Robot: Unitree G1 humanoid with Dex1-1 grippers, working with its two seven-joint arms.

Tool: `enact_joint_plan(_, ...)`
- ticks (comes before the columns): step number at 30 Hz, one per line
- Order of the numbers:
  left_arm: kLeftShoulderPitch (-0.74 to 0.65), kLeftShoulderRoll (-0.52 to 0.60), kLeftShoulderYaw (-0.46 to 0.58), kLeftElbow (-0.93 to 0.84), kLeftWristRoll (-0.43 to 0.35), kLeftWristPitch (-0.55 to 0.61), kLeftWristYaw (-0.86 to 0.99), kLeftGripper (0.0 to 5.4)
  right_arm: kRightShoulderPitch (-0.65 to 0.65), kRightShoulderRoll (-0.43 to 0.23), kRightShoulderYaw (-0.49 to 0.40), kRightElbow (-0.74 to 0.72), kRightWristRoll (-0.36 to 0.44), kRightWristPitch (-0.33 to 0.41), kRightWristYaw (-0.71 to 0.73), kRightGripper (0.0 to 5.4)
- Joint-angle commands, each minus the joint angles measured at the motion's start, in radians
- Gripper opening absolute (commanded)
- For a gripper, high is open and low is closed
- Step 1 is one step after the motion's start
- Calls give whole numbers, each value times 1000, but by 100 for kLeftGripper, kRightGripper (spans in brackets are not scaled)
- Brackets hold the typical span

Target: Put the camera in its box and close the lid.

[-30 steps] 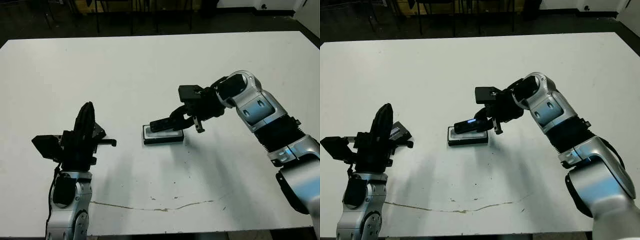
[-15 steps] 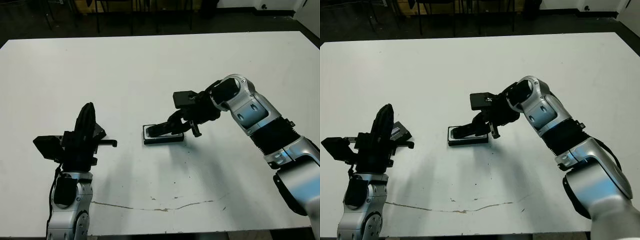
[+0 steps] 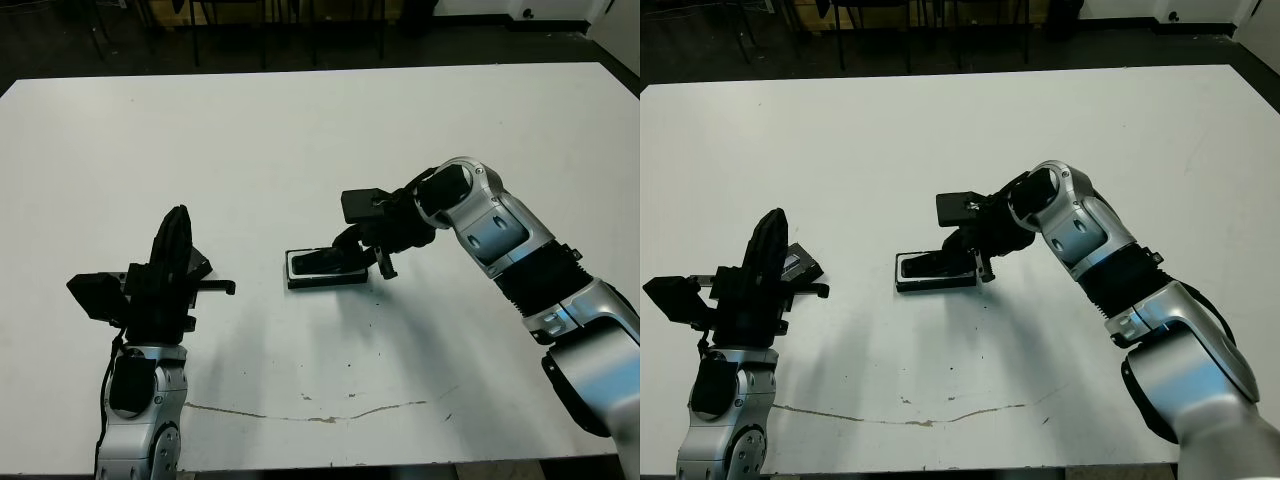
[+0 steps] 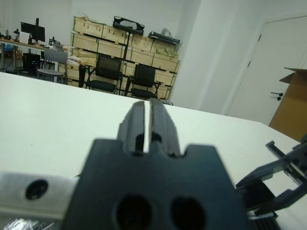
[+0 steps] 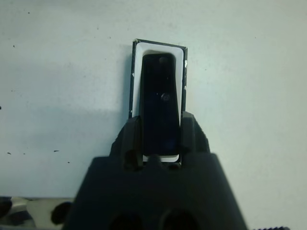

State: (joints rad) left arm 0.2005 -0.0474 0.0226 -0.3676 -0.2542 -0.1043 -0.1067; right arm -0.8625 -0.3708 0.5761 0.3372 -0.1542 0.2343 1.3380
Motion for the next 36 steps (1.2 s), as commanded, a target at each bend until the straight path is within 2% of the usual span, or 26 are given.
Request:
enact_joint_plan(1,11,-1,-1,19,12,-2,6,0,10,22,20,1,7,10,23,62)
enact_joint_plan(6,13,-10,-3,19,7,-3,6,0,6,42,34,-5,5,48,34,62)
enact_joint_plan(15,16,-7,3,24,4,-14,-1,0,10,41,31,-2,0,47,20,62)
enact_joint_plan(16,16,-6,4,26,2,-16,-3,0,3,40,33,4,-1,45,28,80)
enact_joint_plan(19,15,-7,5,26,0,-13,-1,0,-10,24,16,20,8,-49,35,128)
enact_joint_plan(23,17,-8,4,22,-5,-6,1,0,-21,4,-26,34,28,-91,29,199)
enact_joint_plan(27,18,-6,5,25,-8,-14,-7,0,-27,-17,-80,27,52,-99,23,270)
enact_joint_plan(31,18,-8,5,25,-10,-13,-7,0,-29,-55,-100,-12,34,-113,8,339)
enact_joint_plan(36,16,-7,7,30,-9,-19,-10,0,-13,-85,-144,-66,59,-59,-16,425)
